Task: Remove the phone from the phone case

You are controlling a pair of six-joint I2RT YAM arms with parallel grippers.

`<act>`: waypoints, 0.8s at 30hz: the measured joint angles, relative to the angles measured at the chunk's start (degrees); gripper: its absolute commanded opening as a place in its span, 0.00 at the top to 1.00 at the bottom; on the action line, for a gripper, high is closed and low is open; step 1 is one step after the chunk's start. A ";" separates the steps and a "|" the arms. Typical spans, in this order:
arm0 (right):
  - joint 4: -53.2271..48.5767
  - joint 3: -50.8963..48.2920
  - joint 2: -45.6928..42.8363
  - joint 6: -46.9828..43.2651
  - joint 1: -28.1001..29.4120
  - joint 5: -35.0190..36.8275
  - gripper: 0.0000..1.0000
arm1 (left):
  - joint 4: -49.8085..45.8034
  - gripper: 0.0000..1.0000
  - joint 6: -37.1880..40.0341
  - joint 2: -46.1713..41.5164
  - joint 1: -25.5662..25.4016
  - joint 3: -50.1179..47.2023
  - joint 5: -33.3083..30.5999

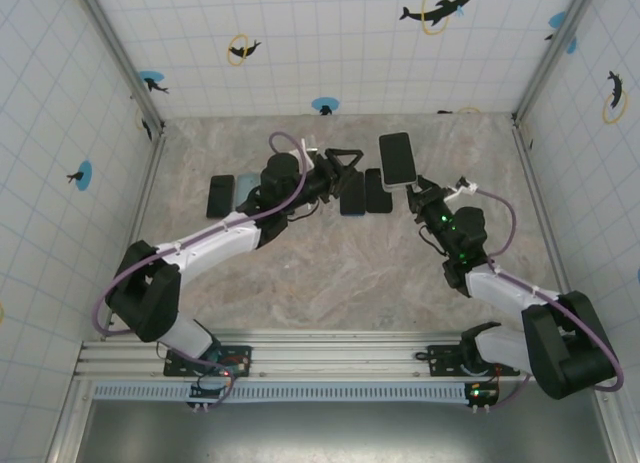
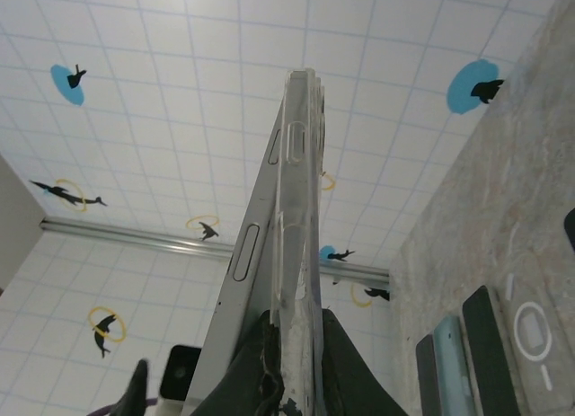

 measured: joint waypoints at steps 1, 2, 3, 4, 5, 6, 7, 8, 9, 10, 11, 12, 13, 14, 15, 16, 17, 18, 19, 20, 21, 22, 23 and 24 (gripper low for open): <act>-0.35 -0.13 -0.04 -0.22 0.13 0.57 0.98 | 0.00 0.39 -0.50 -0.13 -0.94 0.00 -0.35; -0.87 -0.35 -0.15 -0.74 0.35 1.44 0.98 | -0.15 0.40 -1.01 -0.15 -2.08 0.00 -0.70; -1.31 -0.57 -0.33 -1.14 0.59 2.45 0.98 | -0.42 0.40 -1.40 -0.20 -3.21 0.00 -1.27; -1.33 -0.83 -0.44 -1.33 0.76 3.28 0.98 | -0.76 0.40 -1.75 -0.20 -4.15 0.00 -1.81; -1.27 -1.07 -0.52 -1.64 1.01 3.98 0.98 | -1.18 0.40 -2.40 -0.22 -5.33 0.00 -2.29; -1.29 -1.20 -0.52 -1.88 1.16 4.68 0.98 | -1.55 0.41 -2.89 -0.22 -6.29 -0.02 -2.69; -1.25 -1.29 -0.52 -2.03 1.29 5.07 0.98 | -1.66 0.42 -3.41 -0.22 -7.08 -0.13 -3.10; -1.14 -1.40 -0.52 -2.14 1.46 5.77 0.98 | -1.68 0.42 -4.02 -0.24 -7.82 -0.37 -3.58; -0.98 -1.55 -0.52 -2.32 1.66 6.36 0.98 | -1.70 0.43 -4.59 -0.26 -8.46 -0.63 -4.07; -0.90 -1.79 -0.52 -2.45 1.84 6.91 0.98 | -1.92 0.43 -5.05 -0.26 -8.87 -0.68 -4.48; -0.74 -2.03 -0.52 -2.54 2.08 7.43 0.98 | -2.14 0.45 -5.51 -0.24 -9.33 -0.68 -4.94; -0.79 -2.27 -0.52 -2.64 2.38 8.04 0.98 | -2.05 0.46 -5.92 -0.24 -9.73 -0.66 -5.27; -0.85 -2.40 -0.52 -2.73 2.67 8.50 0.98 | -1.95 0.46 -6.29 -0.24 -10.01 -0.61 -5.46; -0.85 -2.49 -0.52 -2.91 3.02 9.01 0.98 | -1.79 0.47 -6.88 -0.22 -10.32 -0.55 -5.75; -0.85 -2.51 -0.50 -3.13 3.32 9.33 0.98 | -1.60 0.47 -7.19 -0.09 -10.62 -0.44 -6.03; -0.79 -2.54 -0.50 -3.19 3.54 9.60 0.98 | -1.49 0.48 -7.43 0.13 -10.82 -0.31 -6.16; -0.74 -2.51 -0.48 -3.30 3.74 9.84 0.98 | -1.03 0.49 -7.82 0.55 -11.06 -0.13 -6.40; -0.68 -2.54 -0.46 -3.34 3.85 10.10 0.98 | -0.46 0.50 -8.37 1.05 -11.32 -0.02 -6.51; -0.61 -2.54 -0.39 -3.37 4.04 10.27 0.98 | -0.07 0.50 -8.76 1.51 -11.50 0.04 -6.64; -0.46 -2.54 -0.28 -3.34 4.09 10.45 0.98 | 0.31 0.50 -9.20 2.03 -11.72 0.04 -6.71; -0.28 -2.54 -0.20 -3.34 4.11 10.62 0.98 | 0.76 0.51 -9.81 2.54 -11.78 0.04 -6.80; -0.09 -2.54 -0.11 -3.34 4.11 10.69 0.98 | 1.05 0.51 -10.12 2.95 -11.87 0.04 -6.88; 0.11 -2.54 0.04 -3.37 4.11 10.80 0.98 | 1.29 0.51 -10.34 3.34 -11.89 0.04 -6.93; 0.24 -2.54 0.15 -3.34 4.13 10.84 0.98 | 1.55 0.51 -10.54 3.78 -12.04 0.07 -7.06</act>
